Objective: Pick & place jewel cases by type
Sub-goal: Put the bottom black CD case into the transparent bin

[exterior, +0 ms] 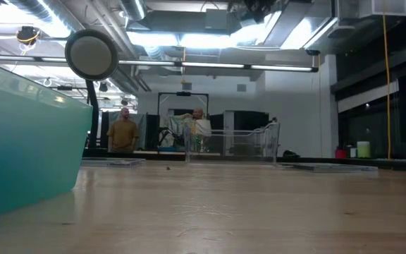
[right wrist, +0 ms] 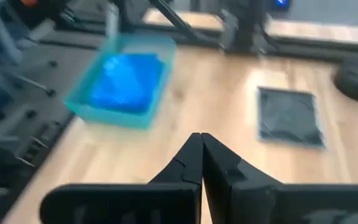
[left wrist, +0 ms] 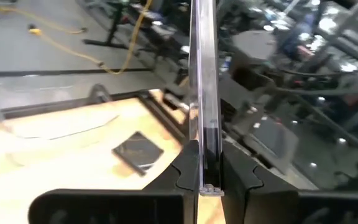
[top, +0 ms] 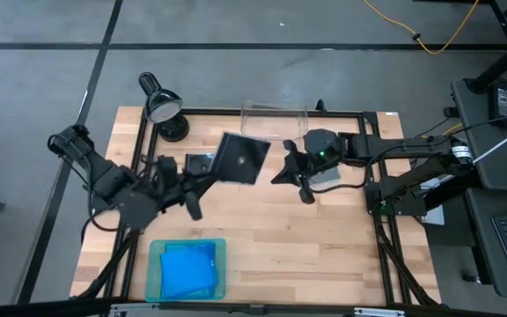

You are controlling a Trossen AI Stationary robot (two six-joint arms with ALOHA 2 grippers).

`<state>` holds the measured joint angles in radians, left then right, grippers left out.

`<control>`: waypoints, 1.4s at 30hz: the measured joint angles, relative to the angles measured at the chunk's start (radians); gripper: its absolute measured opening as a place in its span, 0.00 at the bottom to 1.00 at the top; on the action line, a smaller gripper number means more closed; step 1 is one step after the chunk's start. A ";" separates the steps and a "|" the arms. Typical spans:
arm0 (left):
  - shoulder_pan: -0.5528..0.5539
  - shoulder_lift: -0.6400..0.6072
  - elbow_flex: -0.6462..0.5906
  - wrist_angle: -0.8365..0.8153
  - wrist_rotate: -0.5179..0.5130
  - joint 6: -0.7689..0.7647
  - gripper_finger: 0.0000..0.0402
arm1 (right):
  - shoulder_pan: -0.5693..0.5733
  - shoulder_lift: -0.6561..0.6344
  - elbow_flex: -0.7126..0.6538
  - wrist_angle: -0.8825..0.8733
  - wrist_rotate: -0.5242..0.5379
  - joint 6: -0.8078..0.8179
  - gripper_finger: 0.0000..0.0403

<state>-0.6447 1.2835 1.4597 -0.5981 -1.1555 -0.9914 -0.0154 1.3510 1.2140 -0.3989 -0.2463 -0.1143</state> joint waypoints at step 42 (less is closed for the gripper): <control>0.874 0.434 -0.001 0.318 0.601 0.115 0.07 | -0.114 -0.327 -0.001 -0.183 0.016 -0.339 0.02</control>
<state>0.2291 1.7172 1.4586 -0.2800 -0.5542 -0.8761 -0.1291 1.0236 1.2129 -0.5821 -0.2306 -0.4538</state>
